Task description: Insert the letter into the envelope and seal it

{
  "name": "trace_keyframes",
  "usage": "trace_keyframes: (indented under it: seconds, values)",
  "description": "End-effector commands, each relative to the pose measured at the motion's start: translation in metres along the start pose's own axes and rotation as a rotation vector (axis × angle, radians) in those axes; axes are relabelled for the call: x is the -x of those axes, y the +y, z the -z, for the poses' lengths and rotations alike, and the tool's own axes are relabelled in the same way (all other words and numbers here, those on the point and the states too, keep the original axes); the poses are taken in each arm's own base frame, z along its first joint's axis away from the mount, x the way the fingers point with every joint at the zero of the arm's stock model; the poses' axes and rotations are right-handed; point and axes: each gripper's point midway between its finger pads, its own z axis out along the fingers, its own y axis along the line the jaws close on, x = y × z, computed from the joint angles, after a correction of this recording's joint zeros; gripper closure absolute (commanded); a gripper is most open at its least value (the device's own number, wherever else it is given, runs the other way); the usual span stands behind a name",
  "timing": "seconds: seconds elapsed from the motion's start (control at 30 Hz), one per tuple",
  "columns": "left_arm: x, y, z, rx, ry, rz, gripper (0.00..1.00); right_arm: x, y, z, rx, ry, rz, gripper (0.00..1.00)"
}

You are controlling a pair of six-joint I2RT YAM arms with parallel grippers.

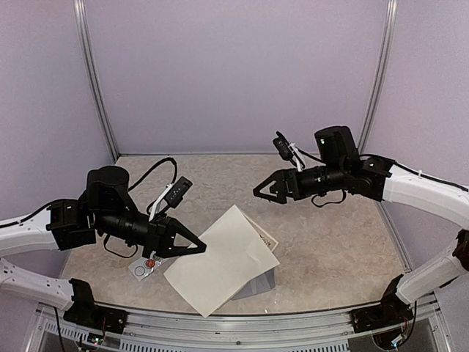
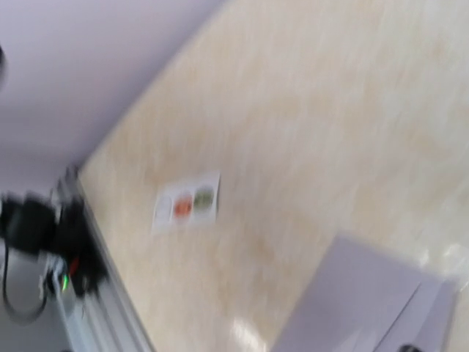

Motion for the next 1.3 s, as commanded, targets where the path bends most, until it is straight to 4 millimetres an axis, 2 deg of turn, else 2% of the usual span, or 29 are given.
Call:
trace_keyframes:
  seconds: [0.0, 0.1, 0.23, 0.33, 0.47, 0.8, 0.93, 1.13, 1.27]
  values:
    - [0.016, -0.024, 0.001, -0.073, -0.019, -0.073, 1.00, -0.032, 0.022, -0.016, 0.177, 0.169, 0.040, 0.08]
    - [0.016, -0.024, -0.002, -0.076, -0.004, -0.077, 1.00, -0.047, 0.054, -0.023, 0.317, 0.238, 0.104, 0.08]
    - [0.011, -0.012, -0.008, -0.029, 0.020, -0.067, 1.00, -0.052, 0.103, -0.014, 0.501, 0.256, 0.173, 0.08]
    - [0.010, 0.001, -0.010, 0.033, 0.028, -0.058, 1.00, -0.052, 0.126, -0.004, 0.594, 0.242, 0.187, 0.05]
    - [0.013, 0.008, -0.012, 0.074, 0.017, -0.057, 1.00, -0.068, 0.149, -0.004, 0.674, 0.253, 0.193, 0.03]
    - [0.021, 0.004, -0.011, 0.059, -0.020, -0.072, 1.00, -0.105, 0.166, -0.039, 0.703, 0.326, 0.155, 0.09]
    - [0.025, 0.001, -0.007, 0.056, -0.045, -0.083, 1.00, -0.115, 0.174, -0.049, 0.740, 0.346, 0.144, 0.17]
    - [0.026, -0.003, -0.004, 0.043, -0.064, -0.087, 1.00, -0.123, 0.174, -0.057, 0.753, 0.370, 0.120, 0.37]
    - [0.029, -0.004, -0.002, 0.038, -0.083, -0.094, 1.00, -0.123, 0.182, -0.060, 0.781, 0.367, 0.113, 0.39]
